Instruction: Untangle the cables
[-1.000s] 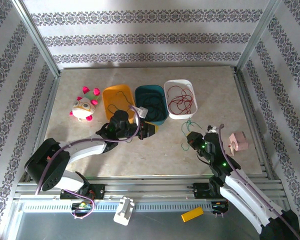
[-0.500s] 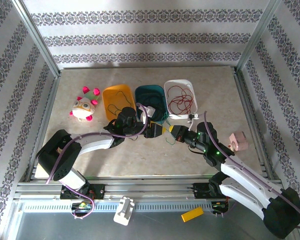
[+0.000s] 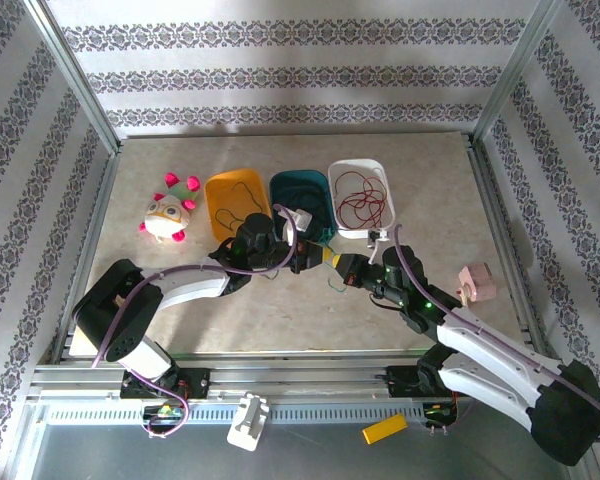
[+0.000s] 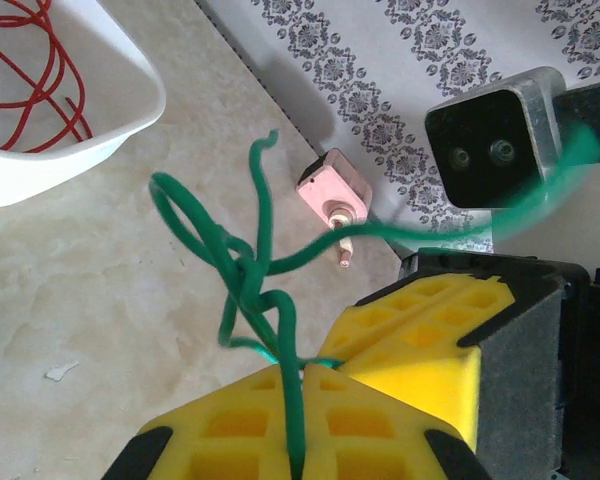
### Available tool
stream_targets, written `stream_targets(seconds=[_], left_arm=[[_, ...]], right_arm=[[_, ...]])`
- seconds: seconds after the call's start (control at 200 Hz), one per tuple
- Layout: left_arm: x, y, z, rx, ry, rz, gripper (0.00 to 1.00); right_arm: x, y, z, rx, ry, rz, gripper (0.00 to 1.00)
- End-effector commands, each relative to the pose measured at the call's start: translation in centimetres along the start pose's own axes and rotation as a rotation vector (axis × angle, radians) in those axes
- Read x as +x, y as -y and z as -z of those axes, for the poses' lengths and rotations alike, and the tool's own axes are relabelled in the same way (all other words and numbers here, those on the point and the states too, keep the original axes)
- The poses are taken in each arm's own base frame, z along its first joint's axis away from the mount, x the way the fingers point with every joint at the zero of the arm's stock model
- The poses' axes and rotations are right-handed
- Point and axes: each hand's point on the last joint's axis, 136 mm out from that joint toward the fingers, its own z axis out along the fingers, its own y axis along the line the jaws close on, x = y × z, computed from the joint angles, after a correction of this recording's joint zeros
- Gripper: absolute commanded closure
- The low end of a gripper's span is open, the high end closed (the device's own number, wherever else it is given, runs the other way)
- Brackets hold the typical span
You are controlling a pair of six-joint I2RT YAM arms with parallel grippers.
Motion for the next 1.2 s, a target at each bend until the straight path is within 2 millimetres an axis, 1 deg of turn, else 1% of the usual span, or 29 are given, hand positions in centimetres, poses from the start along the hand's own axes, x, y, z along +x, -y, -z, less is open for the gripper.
stream_targets(seconds=[0.0,0.04,0.095,0.265,0.325,0.475,0.52,0.55,0.56,0.575,0.635,0.685,0.76,0.79,0.835,0.84,0.855,0.875,0.9,0.949,1.069,1.139,1.194], left_arm=[[0.0,0.0,0.9,-0.031,0.007,-0.027,1.00],[0.4,0.3,1.1,-0.019,-0.008,-0.030,1.00],[0.8,0.5,1.4,-0.012,-0.025,-0.033,1.00],[1.6,0.6,1.9,-0.016,-0.044,-0.033,1.00],[1.3,0.5,2.1,-0.027,-0.028,-0.042,1.00],[0.2,0.6,3.1,-0.063,0.043,-0.073,1.00],[-0.2,0.6,3.4,-0.070,0.065,-0.080,1.00],[-0.3,0.6,3.6,-0.075,0.074,-0.082,1.00],[-0.4,0.7,3.6,-0.075,0.078,-0.083,1.00],[-0.4,0.7,3.7,-0.074,0.081,-0.085,1.00],[-0.4,0.8,3.8,-0.072,0.084,-0.085,1.00],[-0.3,0.8,3.8,-0.068,0.080,-0.084,1.00],[-0.1,0.7,3.8,-0.073,0.073,-0.083,1.00],[-0.1,0.5,3.9,-0.080,0.071,-0.082,1.00],[0.0,0.2,4.0,-0.098,0.073,-0.079,1.00],[0.0,0.1,4.0,-0.101,0.073,-0.079,1.00],[0.0,-0.1,4.1,-0.109,0.075,-0.080,1.00],[-0.1,-0.3,4.2,-0.121,0.081,-0.080,1.00],[-0.2,-0.6,4.3,-0.140,0.089,-0.079,1.00],[-0.5,-1.3,4.8,-0.178,0.109,-0.074,1.00],[-1.3,-2.7,6.4,-0.267,0.170,-0.065,1.00],[-2.1,-3.5,7.8,-0.331,0.224,-0.059,1.00],[-2.9,-4.2,9.3,-0.388,0.274,-0.050,1.00]], right_arm=[[-3.7,4.1,2.1,0.197,0.253,-0.082,1.00],[-4.0,4.9,2.8,0.235,0.289,-0.096,1.00],[-4.3,5.5,3.4,0.265,0.317,-0.098,1.00],[-4.2,5.7,3.8,0.294,0.299,-0.071,1.00],[-4.0,6.5,4.2,0.334,0.304,-0.089,1.00],[-3.5,9.6,5.3,0.432,0.350,-0.231,1.00],[-3.3,10.2,5.3,0.426,0.347,-0.277,1.00],[-3.4,9.9,5.1,0.398,0.344,-0.298,1.00],[-2.9,10.5,4.9,0.404,0.331,-0.303,1.00],[-2.7,10.7,4.8,0.398,0.325,-0.311,1.00],[-2.7,10.4,4.5,0.356,0.303,-0.320,1.00],[-2.9,9.7,4.2,0.320,0.278,-0.291,0.94],[-3.1,8.4,4.2,0.274,0.234,-0.234,0.92],[-3.1,8.0,4.2,0.262,0.218,-0.214,0.93],[-2.8,8.0,4.3,0.260,0.199,-0.188,0.96],[-3.2,7.5,4.4,0.249,0.206,-0.183,0.96],[-3.7,6.9,4.6,0.240,0.212,-0.174,0.97],[-3.7,6.9,4.7,0.245,0.212,-0.167,1.00],[-3.8,7.0,5.0,0.258,0.215,-0.159,1.00],[-4.0,7.9,5.8,0.315,0.233,-0.164,1.00],[-4.0,11.1,8.0,0.468,0.292,-0.238,1.00],[-3.9,12.6,9.1,0.532,0.318,-0.287,1.00],[-3.6,13.9,10.0,0.592,0.328,-0.325,1.00]])
